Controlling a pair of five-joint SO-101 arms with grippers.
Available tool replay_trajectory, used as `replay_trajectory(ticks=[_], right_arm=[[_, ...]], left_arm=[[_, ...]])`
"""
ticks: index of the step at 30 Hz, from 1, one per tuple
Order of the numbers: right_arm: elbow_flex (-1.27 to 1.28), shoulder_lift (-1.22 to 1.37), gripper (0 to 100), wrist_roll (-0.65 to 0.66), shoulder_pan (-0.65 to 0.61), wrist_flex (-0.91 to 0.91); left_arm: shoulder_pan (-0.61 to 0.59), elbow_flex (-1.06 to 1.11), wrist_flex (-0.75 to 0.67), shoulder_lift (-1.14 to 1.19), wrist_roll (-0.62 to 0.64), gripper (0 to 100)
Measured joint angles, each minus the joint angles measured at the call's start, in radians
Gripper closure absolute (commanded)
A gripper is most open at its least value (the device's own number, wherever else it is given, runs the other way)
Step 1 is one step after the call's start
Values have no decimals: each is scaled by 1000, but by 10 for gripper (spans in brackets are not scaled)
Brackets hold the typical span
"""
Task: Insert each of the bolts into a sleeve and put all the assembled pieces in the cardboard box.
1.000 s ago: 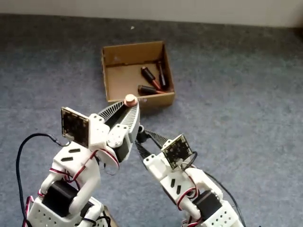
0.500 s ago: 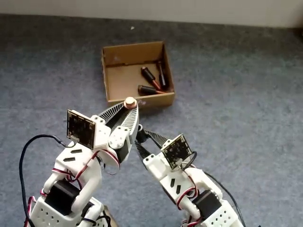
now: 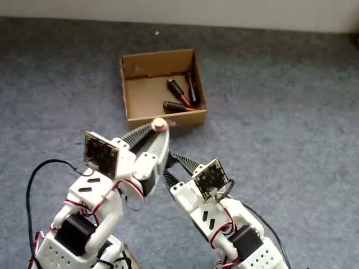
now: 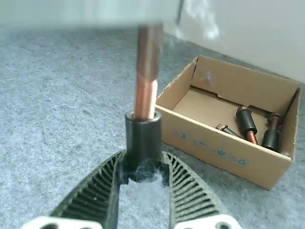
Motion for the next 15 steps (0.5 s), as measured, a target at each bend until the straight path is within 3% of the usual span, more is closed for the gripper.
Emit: replay_trajectory(ticks=[9,13,15], right_arm=[[0,-2,995,-2,11,-3],[0,-2,995,-2,26,-3],[0,-3,995,-2,49,-3]], left_arm=[[38,37,-2,8,-6,983],[14,49,-2,5,0,836],[-17,49,5,2,0,813]])
